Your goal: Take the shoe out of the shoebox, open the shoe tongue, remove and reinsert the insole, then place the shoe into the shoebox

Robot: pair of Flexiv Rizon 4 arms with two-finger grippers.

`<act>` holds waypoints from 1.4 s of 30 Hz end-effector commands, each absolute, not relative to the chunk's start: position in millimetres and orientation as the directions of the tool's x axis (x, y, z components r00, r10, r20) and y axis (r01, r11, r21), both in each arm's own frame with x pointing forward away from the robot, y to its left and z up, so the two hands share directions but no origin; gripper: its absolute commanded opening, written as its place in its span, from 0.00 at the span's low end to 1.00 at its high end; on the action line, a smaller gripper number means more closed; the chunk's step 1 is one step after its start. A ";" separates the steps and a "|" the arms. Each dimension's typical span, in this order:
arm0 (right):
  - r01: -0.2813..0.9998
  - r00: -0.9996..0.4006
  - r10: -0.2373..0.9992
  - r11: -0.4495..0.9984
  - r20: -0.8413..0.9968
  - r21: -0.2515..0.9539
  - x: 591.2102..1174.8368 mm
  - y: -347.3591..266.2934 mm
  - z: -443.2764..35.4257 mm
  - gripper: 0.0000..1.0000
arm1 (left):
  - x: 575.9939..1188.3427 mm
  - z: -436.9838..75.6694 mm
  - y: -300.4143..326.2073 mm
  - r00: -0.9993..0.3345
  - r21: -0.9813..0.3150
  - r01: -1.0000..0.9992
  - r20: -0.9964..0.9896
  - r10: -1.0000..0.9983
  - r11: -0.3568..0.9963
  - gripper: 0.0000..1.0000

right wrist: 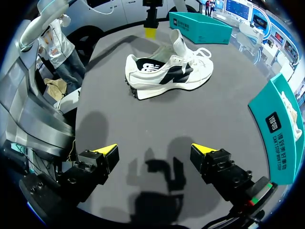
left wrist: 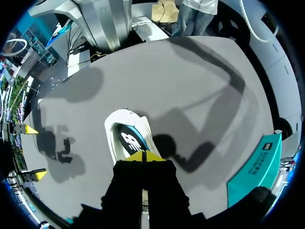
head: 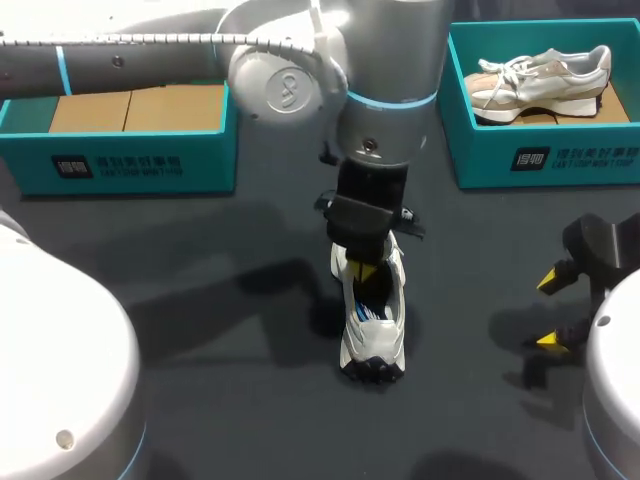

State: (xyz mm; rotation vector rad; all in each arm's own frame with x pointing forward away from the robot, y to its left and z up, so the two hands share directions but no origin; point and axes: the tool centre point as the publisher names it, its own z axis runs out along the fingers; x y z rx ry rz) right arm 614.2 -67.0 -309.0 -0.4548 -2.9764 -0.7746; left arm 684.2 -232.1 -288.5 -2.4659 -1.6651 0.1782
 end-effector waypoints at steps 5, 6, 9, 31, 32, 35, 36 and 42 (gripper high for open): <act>0.289 -0.956 0.274 0.834 0.101 0.470 612.1 -66.9 -308.3 1.00 | 678.2 -309.8 -238.6 0.395 -0.183 0.905 0.035 0.918 -0.383 0.00; 0.289 -0.956 0.274 0.834 0.101 0.470 612.1 -66.9 -308.3 1.00 | 677.1 -310.8 -237.4 0.397 -0.183 0.905 0.035 0.917 -0.384 0.00; 0.289 -0.956 0.274 0.834 0.101 0.470 612.1 -66.9 -308.3 1.00 | 675.0 -315.3 -234.2 0.403 -0.177 0.904 0.043 0.914 -0.390 0.00; 0.289 -0.956 0.274 0.834 0.101 0.470 612.1 -66.9 -308.3 1.00 | 669.4 -353.3 -231.1 0.423 -0.205 0.894 0.085 0.902 -0.400 0.00; 0.289 -0.956 0.274 0.834 0.101 0.470 612.1 -66.9 -308.3 1.00 | 669.0 -353.5 -231.5 0.424 -0.205 0.893 0.085 0.902 -0.400 0.00; 0.289 -0.956 0.274 0.834 0.101 0.470 612.1 -66.9 -308.3 1.00 | 667.0 -354.5 -233.2 0.432 -0.208 0.889 0.087 0.898 -0.408 0.00; 0.289 -0.956 0.274 0.834 0.101 0.470 612.1 -66.9 -308.3 1.00 | 666.6 -355.2 -233.5 0.433 -0.208 0.889 0.088 0.897 -0.409 0.00; 0.289 -0.956 0.274 0.834 0.101 0.470 612.1 -66.9 -308.3 1.00 | 666.0 -366.1 -230.0 0.431 -0.229 0.887 0.098 0.897 -0.401 0.00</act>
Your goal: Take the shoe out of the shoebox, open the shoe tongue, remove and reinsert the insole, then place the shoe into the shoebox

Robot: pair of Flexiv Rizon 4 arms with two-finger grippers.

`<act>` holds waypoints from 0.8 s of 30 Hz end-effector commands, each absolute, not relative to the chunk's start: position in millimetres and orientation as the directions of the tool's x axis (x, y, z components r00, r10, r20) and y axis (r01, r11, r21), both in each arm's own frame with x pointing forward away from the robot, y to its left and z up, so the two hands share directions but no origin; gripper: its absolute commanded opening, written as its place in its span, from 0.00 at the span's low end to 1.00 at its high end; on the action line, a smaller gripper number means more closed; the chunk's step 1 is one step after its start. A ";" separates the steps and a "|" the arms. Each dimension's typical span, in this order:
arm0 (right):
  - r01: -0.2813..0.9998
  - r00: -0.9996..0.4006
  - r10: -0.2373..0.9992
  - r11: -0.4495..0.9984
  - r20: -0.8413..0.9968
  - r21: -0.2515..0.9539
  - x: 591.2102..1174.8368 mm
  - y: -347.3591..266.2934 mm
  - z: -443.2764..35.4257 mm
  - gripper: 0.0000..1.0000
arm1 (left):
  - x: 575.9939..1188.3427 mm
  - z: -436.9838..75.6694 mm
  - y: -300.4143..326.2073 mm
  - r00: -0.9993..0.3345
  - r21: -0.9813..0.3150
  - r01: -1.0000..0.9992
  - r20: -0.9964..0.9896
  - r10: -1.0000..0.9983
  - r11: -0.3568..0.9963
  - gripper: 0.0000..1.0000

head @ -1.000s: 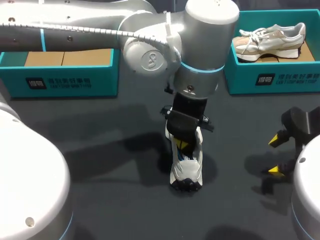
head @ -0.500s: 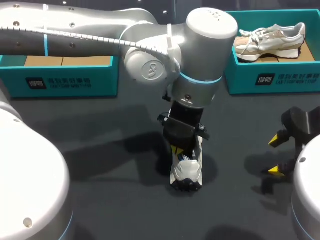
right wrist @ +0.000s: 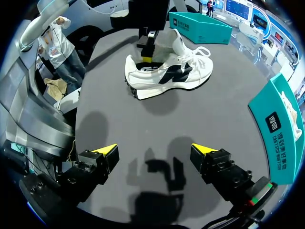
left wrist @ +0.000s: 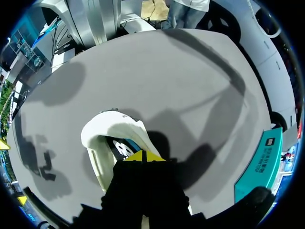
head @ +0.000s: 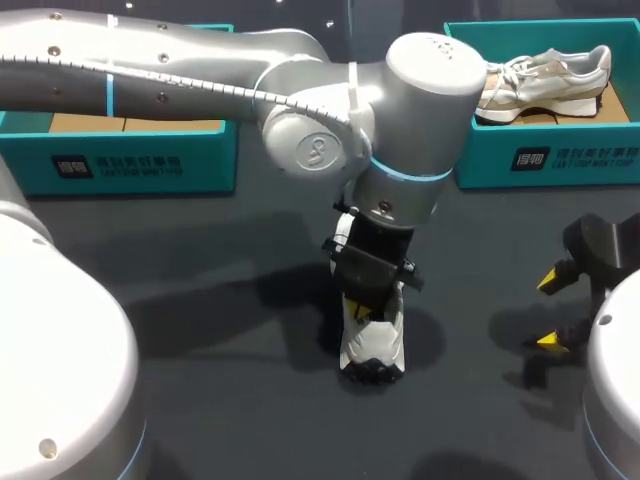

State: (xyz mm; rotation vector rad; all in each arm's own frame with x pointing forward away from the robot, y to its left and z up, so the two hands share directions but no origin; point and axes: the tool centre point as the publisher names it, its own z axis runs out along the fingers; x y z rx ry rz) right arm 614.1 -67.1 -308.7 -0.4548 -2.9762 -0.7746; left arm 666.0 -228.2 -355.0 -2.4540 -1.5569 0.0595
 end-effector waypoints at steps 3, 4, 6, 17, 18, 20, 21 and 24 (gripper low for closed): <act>0.289 -0.956 0.274 0.834 0.101 0.470 612.1 -66.9 -308.3 1.00 | 666.6 -369.3 -227.9 0.426 -0.234 0.889 0.106 0.898 -0.394 0.00; 0.289 -0.956 0.274 0.834 0.101 0.470 612.1 -66.9 -308.3 1.00 | 667.1 -367.9 -227.0 0.425 -0.235 0.889 0.106 0.899 -0.393 0.00; 0.289 -0.956 0.274 0.834 0.101 0.470 612.1 -66.9 -308.3 1.00 | 668.2 -361.3 -227.0 0.419 -0.225 0.893 0.093 0.903 -0.391 0.00; 0.289 -0.956 0.274 0.834 0.101 0.470 612.1 -66.9 -308.3 1.00 | 670.6 -348.9 -234.0 0.408 -0.176 0.906 0.110 0.907 -0.386 0.00; 0.289 -0.956 0.274 0.834 0.101 0.470 612.1 -66.9 -308.3 1.00 | 671.5 -350.5 -234.4 0.402 -0.170 0.909 0.117 0.908 -0.380 0.00; 0.289 -0.956 0.274 0.834 0.101 0.470 612.1 -66.9 -308.3 1.00 | 673.1 -354.8 -235.6 0.389 -0.148 0.917 0.139 0.911 -0.370 0.00; 0.289 -0.956 0.274 0.834 0.101 0.470 612.1 -66.9 -308.3 1.00 | 673.7 -357.6 -236.3 0.380 -0.137 0.922 0.148 0.913 -0.362 0.00; 0.289 -0.956 0.274 0.834 0.101 0.470 612.1 -66.9 -308.3 1.00 | 675.7 -364.6 -237.2 0.366 -0.129 0.929 0.166 0.916 -0.348 0.00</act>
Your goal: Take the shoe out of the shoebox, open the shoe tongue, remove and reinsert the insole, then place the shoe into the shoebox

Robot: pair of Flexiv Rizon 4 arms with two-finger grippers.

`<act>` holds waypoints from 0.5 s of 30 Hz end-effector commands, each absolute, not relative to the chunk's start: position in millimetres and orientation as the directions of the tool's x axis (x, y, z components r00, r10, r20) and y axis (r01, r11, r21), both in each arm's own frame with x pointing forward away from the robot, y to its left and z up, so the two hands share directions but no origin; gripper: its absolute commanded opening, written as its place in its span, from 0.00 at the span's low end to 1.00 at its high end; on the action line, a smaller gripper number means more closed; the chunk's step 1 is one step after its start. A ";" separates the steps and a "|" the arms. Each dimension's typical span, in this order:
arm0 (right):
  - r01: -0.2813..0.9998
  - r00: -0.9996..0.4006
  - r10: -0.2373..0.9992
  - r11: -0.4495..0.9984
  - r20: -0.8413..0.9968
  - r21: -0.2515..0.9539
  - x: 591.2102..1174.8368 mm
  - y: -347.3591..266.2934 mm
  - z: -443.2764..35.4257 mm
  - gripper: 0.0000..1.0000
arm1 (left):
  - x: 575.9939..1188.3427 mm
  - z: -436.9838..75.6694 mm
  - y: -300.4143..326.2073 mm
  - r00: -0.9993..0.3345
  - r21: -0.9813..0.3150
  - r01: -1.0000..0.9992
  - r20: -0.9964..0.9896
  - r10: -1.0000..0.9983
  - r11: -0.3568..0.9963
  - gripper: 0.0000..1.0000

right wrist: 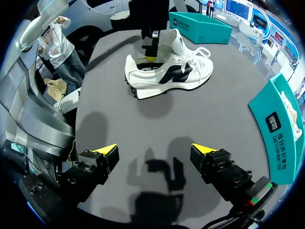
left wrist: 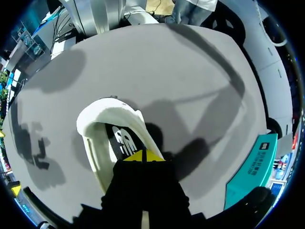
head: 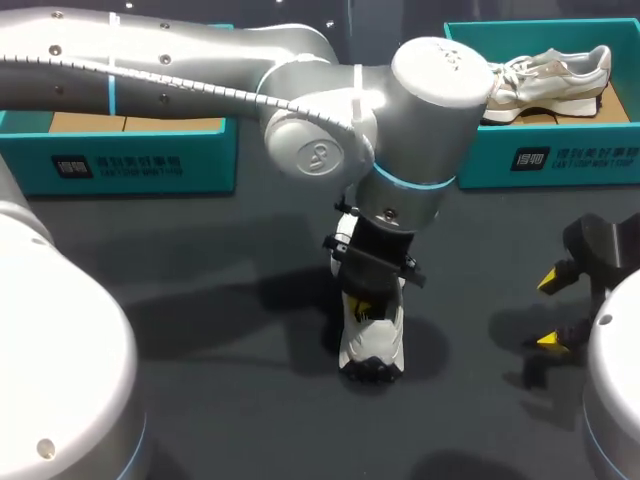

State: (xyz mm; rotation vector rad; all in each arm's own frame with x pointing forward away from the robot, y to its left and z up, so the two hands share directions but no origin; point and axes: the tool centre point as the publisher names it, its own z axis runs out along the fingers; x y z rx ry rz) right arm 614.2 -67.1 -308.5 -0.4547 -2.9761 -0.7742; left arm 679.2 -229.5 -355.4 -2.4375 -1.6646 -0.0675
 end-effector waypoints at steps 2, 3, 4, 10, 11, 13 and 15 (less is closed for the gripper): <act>0.289 -0.956 0.274 0.834 0.101 0.470 612.1 -66.9 -308.3 1.00 | 675.4 -365.9 -236.1 0.363 -0.131 0.930 0.168 0.916 -0.345 0.00; 0.289 -0.956 0.274 0.834 0.101 0.470 612.1 -66.9 -308.3 1.00 | 675.0 -366.1 -234.9 0.360 -0.131 0.931 0.173 0.917 -0.341 0.00; 0.289 -0.956 0.274 0.834 0.101 0.470 612.1 -66.9 -308.3 1.00 | 674.8 -366.0 -233.8 0.359 -0.130 0.932 0.175 0.917 -0.340 0.00; 0.289 -0.956 0.274 0.834 0.101 0.470 612.1 -66.9 -308.3 1.00 | 673.7 -360.7 -225.9 0.308 -0.089 0.951 0.199 0.930 -0.296 0.00; 0.289 -0.956 0.274 0.834 0.101 0.470 612.1 -66.9 -308.3 1.00 | 674.2 -360.0 -225.3 0.300 -0.083 0.954 0.199 0.933 -0.289 0.00; 0.289 -0.956 0.274 0.834 0.101 0.470 612.1 -66.9 -308.3 1.00 | 675.5 -358.2 -224.2 0.282 -0.079 0.959 0.200 0.938 -0.272 0.00; 0.289 -0.956 0.274 0.834 0.101 0.470 612.1 -66.9 -308.3 1.00 | 676.8 -357.9 -223.6 0.264 -0.060 0.965 0.214 0.941 -0.257 0.00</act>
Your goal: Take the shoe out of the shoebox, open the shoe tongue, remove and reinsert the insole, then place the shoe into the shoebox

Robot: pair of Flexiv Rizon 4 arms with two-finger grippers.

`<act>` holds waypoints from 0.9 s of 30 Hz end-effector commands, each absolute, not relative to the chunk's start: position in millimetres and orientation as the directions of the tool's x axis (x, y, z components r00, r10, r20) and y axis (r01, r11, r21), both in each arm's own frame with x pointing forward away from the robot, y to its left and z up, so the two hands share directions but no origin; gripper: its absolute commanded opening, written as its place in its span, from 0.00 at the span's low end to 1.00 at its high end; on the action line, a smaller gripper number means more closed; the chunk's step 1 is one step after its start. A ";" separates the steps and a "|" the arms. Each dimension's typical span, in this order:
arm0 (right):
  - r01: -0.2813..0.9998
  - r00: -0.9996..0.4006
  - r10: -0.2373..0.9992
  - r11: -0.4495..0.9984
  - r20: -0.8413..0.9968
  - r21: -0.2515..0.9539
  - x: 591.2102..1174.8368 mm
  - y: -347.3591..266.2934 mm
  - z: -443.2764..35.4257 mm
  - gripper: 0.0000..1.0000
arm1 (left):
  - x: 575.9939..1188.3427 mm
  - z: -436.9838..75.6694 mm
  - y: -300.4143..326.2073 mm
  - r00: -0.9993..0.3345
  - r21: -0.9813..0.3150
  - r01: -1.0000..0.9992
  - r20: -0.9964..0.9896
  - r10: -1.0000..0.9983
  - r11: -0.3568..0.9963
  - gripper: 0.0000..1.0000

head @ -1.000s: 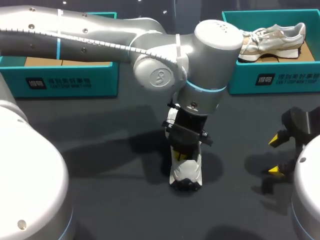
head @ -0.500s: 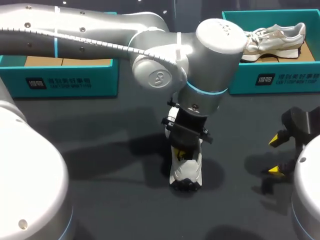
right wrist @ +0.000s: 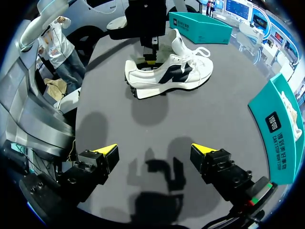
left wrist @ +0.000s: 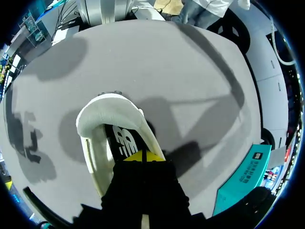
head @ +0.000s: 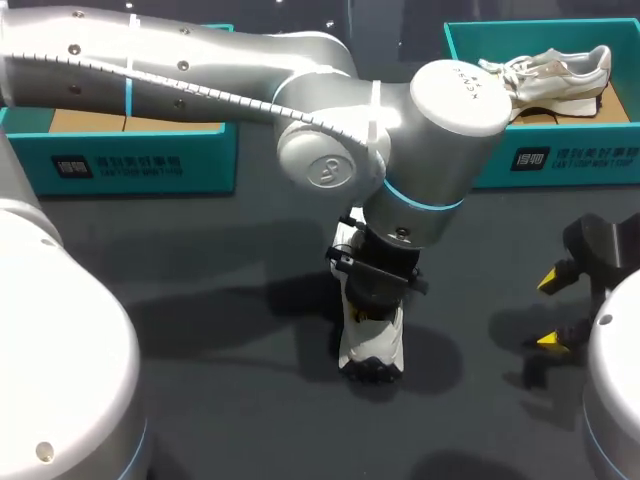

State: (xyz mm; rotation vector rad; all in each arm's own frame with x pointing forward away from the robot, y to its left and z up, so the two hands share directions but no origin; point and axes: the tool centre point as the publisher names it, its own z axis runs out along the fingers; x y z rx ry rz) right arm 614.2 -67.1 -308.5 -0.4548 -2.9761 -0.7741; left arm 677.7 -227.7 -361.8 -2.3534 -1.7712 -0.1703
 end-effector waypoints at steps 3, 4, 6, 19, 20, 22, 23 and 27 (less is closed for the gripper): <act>0.289 -0.956 0.274 0.834 0.101 0.470 612.1 -66.9 -308.3 1.00 | 678.7 -361.2 -222.6 0.237 -0.036 0.971 0.238 0.942 -0.236 0.00; 0.289 -0.956 0.274 0.834 0.101 0.470 612.1 -66.9 -308.3 1.00 | 678.8 -362.5 -222.4 0.232 -0.031 0.972 0.244 0.942 -0.231 0.00; 0.289 -0.956 0.274 0.834 0.101 0.470 612.1 -66.9 -308.3 1.00 | 679.0 -363.3 -222.1 0.229 -0.034 0.973 0.246 0.942 -0.228 0.00; 0.289 -0.956 0.274 0.834 0.101 0.470 612.1 -66.9 -308.3 1.00 | 680.6 -381.5 -222.1 0.181 -0.005 0.982 0.298 0.937 -0.188 0.00; 0.289 -0.956 0.274 0.834 0.101 0.470 612.1 -66.9 -308.3 1.00 | 680.8 -382.5 -222.2 0.173 0.000 0.983 0.302 0.937 -0.182 0.00; 0.289 -0.956 0.274 0.834 0.101 0.470 612.1 -66.9 -308.3 1.00 | 680.5 -380.4 -222.0 0.175 -0.001 0.983 0.297 0.939 -0.183 0.00; 0.289 -0.956 0.274 0.834 0.101 0.470 612.1 -66.9 -308.3 1.00 | 680.1 -377.4 -222.0 0.176 0.002 0.983 0.292 0.940 -0.185 0.00; 0.289 -0.956 0.274 0.834 0.101 0.470 612.1 -66.9 -308.3 1.00 | 680.1 -363.8 -222.9 0.177 0.026 0.981 0.281 0.943 -0.191 0.00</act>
